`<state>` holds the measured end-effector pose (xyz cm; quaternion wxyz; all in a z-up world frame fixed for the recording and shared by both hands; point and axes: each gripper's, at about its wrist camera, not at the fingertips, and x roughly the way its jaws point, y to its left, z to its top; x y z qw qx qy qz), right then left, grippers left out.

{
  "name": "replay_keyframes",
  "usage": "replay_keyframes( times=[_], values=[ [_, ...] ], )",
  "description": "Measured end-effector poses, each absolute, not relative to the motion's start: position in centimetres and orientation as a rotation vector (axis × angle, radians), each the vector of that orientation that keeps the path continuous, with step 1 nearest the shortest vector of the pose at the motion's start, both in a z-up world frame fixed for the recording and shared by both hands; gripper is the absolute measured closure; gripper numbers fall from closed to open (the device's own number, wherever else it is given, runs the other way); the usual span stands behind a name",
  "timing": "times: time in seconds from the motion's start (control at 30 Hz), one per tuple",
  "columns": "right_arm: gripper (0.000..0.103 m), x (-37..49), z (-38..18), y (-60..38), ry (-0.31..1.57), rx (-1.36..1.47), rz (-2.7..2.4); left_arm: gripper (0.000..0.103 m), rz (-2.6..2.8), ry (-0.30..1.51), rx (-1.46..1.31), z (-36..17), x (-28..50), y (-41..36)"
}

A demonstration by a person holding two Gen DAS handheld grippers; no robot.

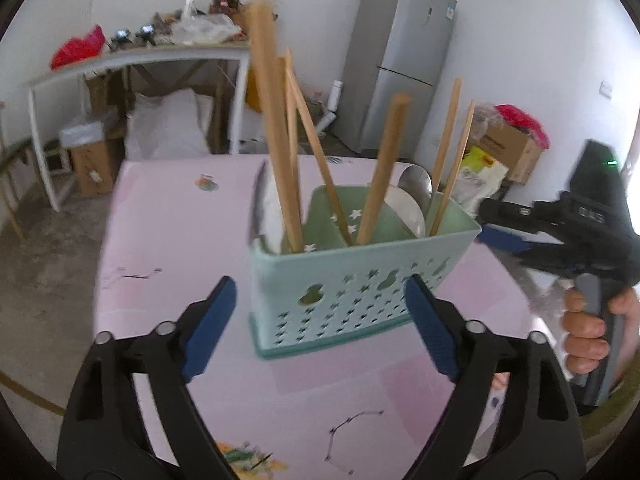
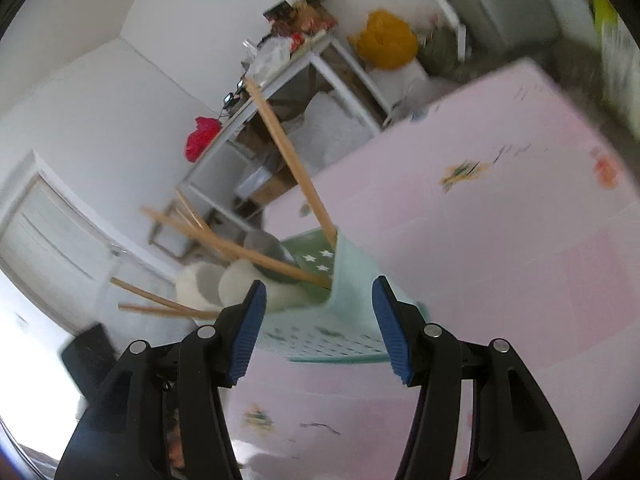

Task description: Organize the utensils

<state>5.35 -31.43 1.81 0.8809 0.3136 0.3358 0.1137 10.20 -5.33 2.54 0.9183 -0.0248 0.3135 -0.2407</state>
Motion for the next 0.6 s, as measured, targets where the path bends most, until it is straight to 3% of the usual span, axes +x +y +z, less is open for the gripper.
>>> replay_keyframes(
  times=[0.07, 0.4, 0.6],
  values=[
    [0.042, 3.1, 2.6, -31.0, 0.676, 0.577, 0.187, 0.012, -0.443, 0.623, -0.03, 3.1, 8.7, -4.9],
    [0.014, -1.9, 2.6, -25.3, 0.683, 0.203, -0.095, 0.008, -0.173, 0.588, 0.048, 4.1, 4.9, -4.9],
    [0.007, -2.4, 3.1, -23.3, 0.663, 0.088, -0.186, 0.008, -0.07, 0.578, 0.108, 4.7, 4.1, -5.4]
  ],
)
